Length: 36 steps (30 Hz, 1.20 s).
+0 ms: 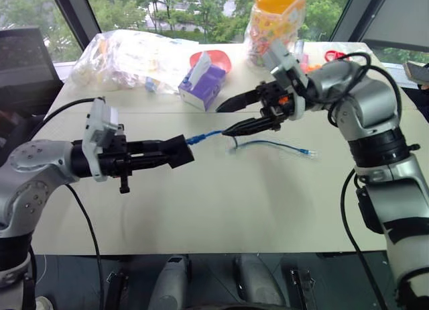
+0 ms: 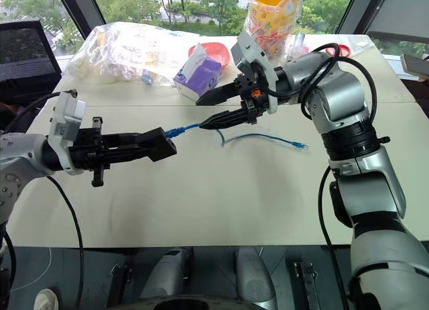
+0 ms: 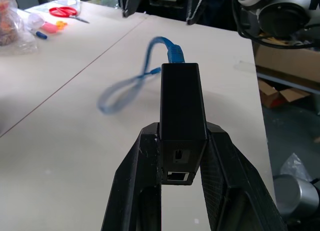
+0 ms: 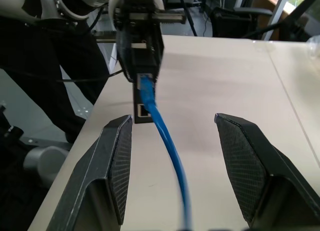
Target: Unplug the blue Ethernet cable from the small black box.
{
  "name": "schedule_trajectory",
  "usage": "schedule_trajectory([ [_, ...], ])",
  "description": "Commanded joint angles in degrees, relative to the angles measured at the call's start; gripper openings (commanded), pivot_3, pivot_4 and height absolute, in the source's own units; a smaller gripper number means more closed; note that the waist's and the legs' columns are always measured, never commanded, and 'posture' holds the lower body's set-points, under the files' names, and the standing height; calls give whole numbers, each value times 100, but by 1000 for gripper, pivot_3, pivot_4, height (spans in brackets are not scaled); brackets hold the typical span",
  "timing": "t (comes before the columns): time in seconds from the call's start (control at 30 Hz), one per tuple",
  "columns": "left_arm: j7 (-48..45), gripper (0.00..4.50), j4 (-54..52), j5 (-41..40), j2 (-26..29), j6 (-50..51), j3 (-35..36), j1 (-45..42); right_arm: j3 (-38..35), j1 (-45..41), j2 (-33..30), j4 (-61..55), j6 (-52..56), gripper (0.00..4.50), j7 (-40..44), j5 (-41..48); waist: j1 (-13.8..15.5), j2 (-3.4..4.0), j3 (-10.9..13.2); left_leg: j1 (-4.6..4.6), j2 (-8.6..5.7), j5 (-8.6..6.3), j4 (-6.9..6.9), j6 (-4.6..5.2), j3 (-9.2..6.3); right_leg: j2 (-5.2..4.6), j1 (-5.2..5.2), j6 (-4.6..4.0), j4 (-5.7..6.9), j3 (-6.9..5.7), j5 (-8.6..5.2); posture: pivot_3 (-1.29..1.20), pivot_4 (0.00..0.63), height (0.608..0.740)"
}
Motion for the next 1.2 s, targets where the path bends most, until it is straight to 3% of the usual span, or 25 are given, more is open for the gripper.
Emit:
schedule_trajectory([
  [0.03, -4, 473, -28, 24, -10, -65, 49, -142, -189, 156, 107, -503, -41, 2683, -165, -44, -6, 0, 0, 0, 0, 0, 0, 0, 0, 0, 0, 0, 0, 0, 0, 0, 150, 740],
  [0.37, 34, 473, -14, 52, -84, -55, 24, -311, -360, 328, 747, -753, 229, 2683, -845, -24, 0, 0, 0, 0, 0, 0, 2, 0, 0, -1, 1, 0, 0, 1, 0, 0, 150, 740],
  [0.9, 151, 473, -49, -3, -142, 1, 37, -397, -231, 493, 908, -804, 232, 2683, -854, -170, -3, 0, 0, 0, 0, 1, 2, 0, 0, 0, 1, 0, 0, 1, 0, 0, 150, 740],
  [1.0, 156, 473, -53, 1, -162, 6, 33, -416, -221, 499, 913, -828, 254, 1890, -854, -182, -1, 0, 0, 0, 0, 0, 2, 1, 0, 0, 1, 0, 0, 1, 0, 0, 150, 740],
  [1.1, 160, 473, -61, 0, -173, 8, 36, -422, -204, 503, 918, -834, 255, 349, -843, -201, 0, 0, 0, 0, 0, 0, 2, 1, 0, 0, 1, 0, 0, 1, 0, 0, 150, 740],
  [1.13, 161, 473, -66, -3, -171, 8, 40, -419, -203, 506, 923, -840, 259, 58, -842, -207, -2, 0, 0, 0, 0, 0, 2, 1, 0, 0, 1, 0, 0, 1, 0, 0, 150, 740],
  [1.2, 169, 473, -65, 1, -171, 5, 43, -420, -192, 503, 925, -832, 272, 58, -824, -222, -3, 0, 0, 0, 0, 1, 2, 1, 0, 0, 1, 0, 0, 1, 0, 0, 150, 740],
])
